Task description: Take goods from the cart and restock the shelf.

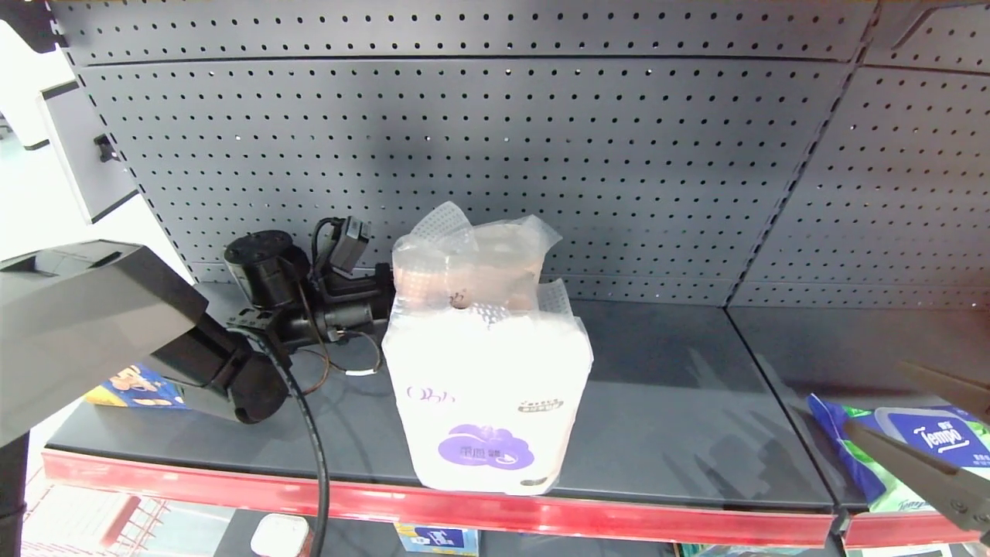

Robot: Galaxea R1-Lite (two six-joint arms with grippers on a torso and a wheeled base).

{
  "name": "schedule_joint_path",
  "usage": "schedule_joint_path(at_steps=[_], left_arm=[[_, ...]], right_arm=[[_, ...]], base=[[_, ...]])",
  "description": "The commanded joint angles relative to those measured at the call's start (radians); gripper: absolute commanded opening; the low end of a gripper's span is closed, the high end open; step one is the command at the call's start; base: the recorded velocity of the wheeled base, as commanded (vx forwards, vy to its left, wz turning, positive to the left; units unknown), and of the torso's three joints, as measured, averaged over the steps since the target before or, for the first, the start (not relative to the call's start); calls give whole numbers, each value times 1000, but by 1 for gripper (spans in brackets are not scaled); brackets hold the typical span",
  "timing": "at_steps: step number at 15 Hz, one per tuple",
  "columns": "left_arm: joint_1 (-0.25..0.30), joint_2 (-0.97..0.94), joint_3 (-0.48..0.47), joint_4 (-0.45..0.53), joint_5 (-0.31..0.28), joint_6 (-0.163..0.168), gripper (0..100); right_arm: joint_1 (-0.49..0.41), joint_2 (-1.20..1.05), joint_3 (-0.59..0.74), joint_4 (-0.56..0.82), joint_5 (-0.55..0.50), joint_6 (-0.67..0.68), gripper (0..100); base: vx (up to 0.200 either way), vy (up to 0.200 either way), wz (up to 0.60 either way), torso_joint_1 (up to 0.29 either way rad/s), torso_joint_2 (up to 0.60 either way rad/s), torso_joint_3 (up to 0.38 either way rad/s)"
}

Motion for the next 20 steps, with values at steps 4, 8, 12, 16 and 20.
schedule_joint_path(at_steps=[4, 8, 12, 16, 20], left_arm=[[-21, 53, -68, 2, -23, 0, 0], [-23, 71, -75, -1, -87, 0, 0], [-26, 76, -85, 2, -124, -3, 0], [-24, 125, -170, 2, -135, -28, 0], [-20, 137, -153, -18, -104, -48, 0]], right_arm=[[65, -8, 9, -1, -11, -3, 100], [70, -25, 17, -1, 1, -6, 100], [74, -48, 20, -1, 1, -6, 100], [73, -74, 55, -1, 1, -6, 100], [73, -68, 53, -1, 1, -6, 100]], base=[[0, 0, 0, 0, 0, 0], [0, 0, 0, 0, 0, 0], [0, 0, 0, 0, 0, 0], [0, 0, 0, 0, 0, 0], [0, 0, 0, 0, 0, 0]])
